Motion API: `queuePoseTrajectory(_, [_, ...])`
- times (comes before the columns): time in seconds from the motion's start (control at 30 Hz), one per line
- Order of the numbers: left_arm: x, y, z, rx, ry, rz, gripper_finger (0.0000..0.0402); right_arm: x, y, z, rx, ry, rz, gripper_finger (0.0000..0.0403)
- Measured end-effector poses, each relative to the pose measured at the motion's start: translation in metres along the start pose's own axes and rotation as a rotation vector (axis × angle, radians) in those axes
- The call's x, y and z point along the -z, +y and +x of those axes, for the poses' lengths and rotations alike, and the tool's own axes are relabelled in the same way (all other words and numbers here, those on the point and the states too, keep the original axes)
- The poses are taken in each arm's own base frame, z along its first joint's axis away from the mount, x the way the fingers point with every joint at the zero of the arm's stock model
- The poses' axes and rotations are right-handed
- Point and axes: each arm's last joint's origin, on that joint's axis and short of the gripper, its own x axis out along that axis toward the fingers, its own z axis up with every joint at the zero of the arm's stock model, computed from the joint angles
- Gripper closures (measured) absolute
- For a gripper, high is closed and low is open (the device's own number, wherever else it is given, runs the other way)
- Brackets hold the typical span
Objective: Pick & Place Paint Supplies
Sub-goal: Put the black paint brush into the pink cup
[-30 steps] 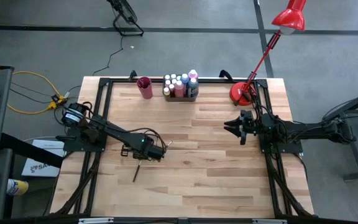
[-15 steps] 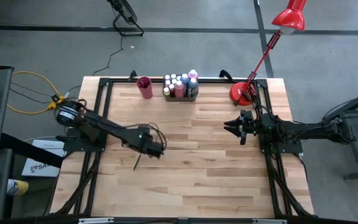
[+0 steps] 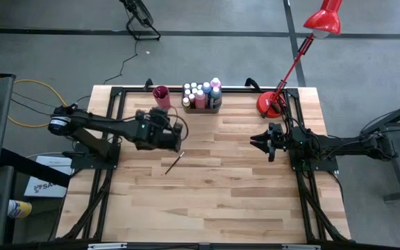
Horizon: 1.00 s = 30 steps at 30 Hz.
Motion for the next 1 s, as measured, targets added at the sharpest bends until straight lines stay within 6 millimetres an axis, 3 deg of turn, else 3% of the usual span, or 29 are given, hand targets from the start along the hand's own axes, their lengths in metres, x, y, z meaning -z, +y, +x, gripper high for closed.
queuePoseTrajectory(0.17, [-0.013,0.008,0.019,-0.125,-0.107,0.049,0.0401,0.0,0.0,0.0,0.001,-0.001,0.0,0.028])
queuePoseTrajectory(0.5, [-0.047,0.017,0.068,-0.251,-0.153,-0.036,0.0401,0.0,0.0,0.0,0.001,0.0,0.0,0.028])
queuePoseTrajectory(0.73, [-0.079,0.017,0.101,-0.166,-0.15,0.039,0.0401,0.0,0.0,0.0,0.001,0.0,0.0,0.028])
queuePoseTrajectory(1.0, [-0.095,0.027,0.123,-0.16,-0.164,0.15,0.0401,0.0,0.0,0.0,0.001,0.0,0.0,0.028])
